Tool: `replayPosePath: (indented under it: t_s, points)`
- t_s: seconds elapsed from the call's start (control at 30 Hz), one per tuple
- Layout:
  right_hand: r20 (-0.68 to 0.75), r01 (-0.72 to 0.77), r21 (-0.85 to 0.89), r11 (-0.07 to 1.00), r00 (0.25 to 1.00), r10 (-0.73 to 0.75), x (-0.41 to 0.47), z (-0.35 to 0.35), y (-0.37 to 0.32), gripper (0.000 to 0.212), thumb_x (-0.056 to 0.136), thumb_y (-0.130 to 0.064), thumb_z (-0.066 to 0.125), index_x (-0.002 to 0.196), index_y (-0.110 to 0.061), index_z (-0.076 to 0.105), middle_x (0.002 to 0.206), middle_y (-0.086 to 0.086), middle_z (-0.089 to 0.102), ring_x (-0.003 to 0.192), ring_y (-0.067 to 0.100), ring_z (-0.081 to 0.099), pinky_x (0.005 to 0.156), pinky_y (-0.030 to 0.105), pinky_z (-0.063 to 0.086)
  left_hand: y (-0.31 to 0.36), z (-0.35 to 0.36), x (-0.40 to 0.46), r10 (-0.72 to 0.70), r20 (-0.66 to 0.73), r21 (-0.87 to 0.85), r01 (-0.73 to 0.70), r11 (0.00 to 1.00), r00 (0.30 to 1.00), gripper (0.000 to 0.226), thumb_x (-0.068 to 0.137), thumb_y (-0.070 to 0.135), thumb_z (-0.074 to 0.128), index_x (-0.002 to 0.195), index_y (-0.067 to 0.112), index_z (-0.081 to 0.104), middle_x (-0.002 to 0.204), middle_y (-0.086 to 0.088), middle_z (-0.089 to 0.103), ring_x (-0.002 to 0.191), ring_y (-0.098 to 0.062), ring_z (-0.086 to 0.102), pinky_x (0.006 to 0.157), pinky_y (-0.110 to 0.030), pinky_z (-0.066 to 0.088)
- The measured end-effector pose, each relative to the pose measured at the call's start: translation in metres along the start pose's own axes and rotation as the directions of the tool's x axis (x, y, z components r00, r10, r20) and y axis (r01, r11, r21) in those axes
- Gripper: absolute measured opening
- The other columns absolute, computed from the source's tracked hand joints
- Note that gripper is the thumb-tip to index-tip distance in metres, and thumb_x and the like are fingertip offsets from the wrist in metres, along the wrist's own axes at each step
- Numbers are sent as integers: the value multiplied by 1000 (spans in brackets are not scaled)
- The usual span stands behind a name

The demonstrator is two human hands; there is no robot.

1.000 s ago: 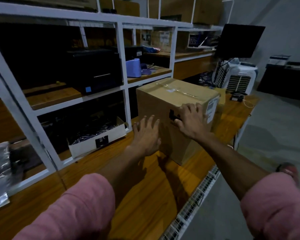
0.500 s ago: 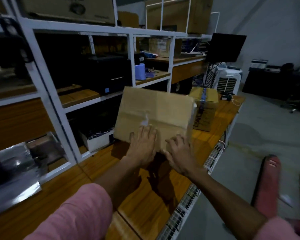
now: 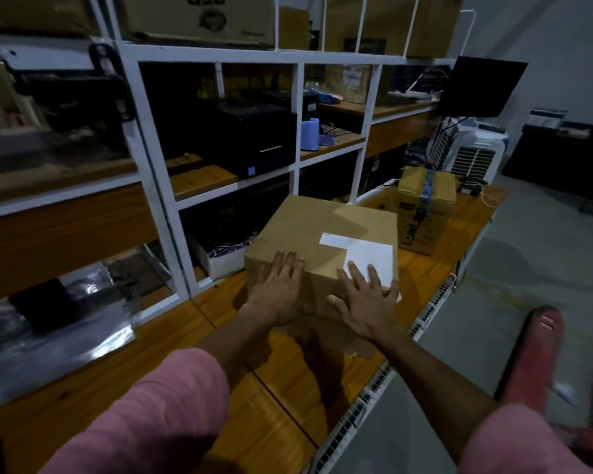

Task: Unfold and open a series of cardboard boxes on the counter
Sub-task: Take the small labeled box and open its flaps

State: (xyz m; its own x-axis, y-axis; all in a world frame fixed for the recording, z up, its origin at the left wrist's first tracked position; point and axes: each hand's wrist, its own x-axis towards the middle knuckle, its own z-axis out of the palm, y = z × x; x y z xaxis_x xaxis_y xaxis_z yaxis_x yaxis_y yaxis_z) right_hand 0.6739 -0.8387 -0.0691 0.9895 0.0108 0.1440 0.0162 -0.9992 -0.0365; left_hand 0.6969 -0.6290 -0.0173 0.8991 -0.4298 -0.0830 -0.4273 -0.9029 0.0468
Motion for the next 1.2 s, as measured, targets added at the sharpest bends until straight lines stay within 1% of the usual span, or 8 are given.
replayPosePath:
  t_s: [0.17,0.27,0.47,0.57,0.77,0.93,1.0,1.2]
  points:
    - [-30,54,-7,999,998,-54,-18,-3,-2,77,93,-77,16,158,-36,10,168,-7,1,154,30,-4,110,72,1,-3,23,-6,-17,28,29,16,999,999,98,97,45,54,159,14,-16,164,-9,-29,149,-30,-31,122,-57,-8]
    - [-43,98,-49,994,994,-101,-36,0,-3,79,93,-78,16,158,-36,6,168,-6,-3,154,29,-8,110,73,0,9,45,-20,-63,-56,-11,62,998,996,102,94,43,58,159,15,-16,166,-7,-25,151,-30,-25,121,-56,-12]
    - [-30,190,-95,977,981,-193,-79,6,-4,79,92,-75,17,159,-34,5,168,-4,-7,153,31,-12,112,73,1,33,52,-64,-189,-146,-25,188,982,971,90,88,46,59,157,17,10,164,-7,10,152,-31,6,117,-65,17]
    - [-7,251,-72,965,968,-252,-110,15,-1,76,94,-74,15,158,-34,8,168,-4,-8,152,31,-15,112,73,-4,45,66,-96,-221,-184,-8,224,975,958,78,83,47,59,149,20,25,153,-7,27,143,-30,22,113,-61,29]
    - [97,301,114,947,945,-312,-153,18,10,64,98,-65,21,152,-31,26,167,-2,9,153,31,-2,116,67,10,71,81,-142,-318,-68,-98,311,945,946,72,89,44,55,150,22,24,151,-6,30,143,-29,24,115,-65,21]
    - [-164,224,363,905,971,-175,-152,-7,11,59,98,-56,37,146,-22,40,155,8,35,145,30,21,114,58,26,82,53,-164,-373,-314,-107,358,928,873,69,88,39,55,148,18,26,156,-13,26,146,-37,20,114,-62,24]
    - [-270,232,355,905,953,-139,-142,-18,17,56,99,-52,40,145,-20,41,154,8,36,144,30,24,111,60,30,80,40,-165,-369,-382,-82,366,927,847,72,88,40,55,149,18,24,159,-14,22,147,-39,17,114,-61,23]
    - [167,265,123,956,944,-283,-128,-10,35,73,98,-66,15,159,-26,8,168,-3,-6,153,27,-14,116,67,0,78,27,-158,-324,-142,-13,325,946,935,87,96,45,51,160,18,-1,168,-6,-11,154,-33,-12,121,-63,2]
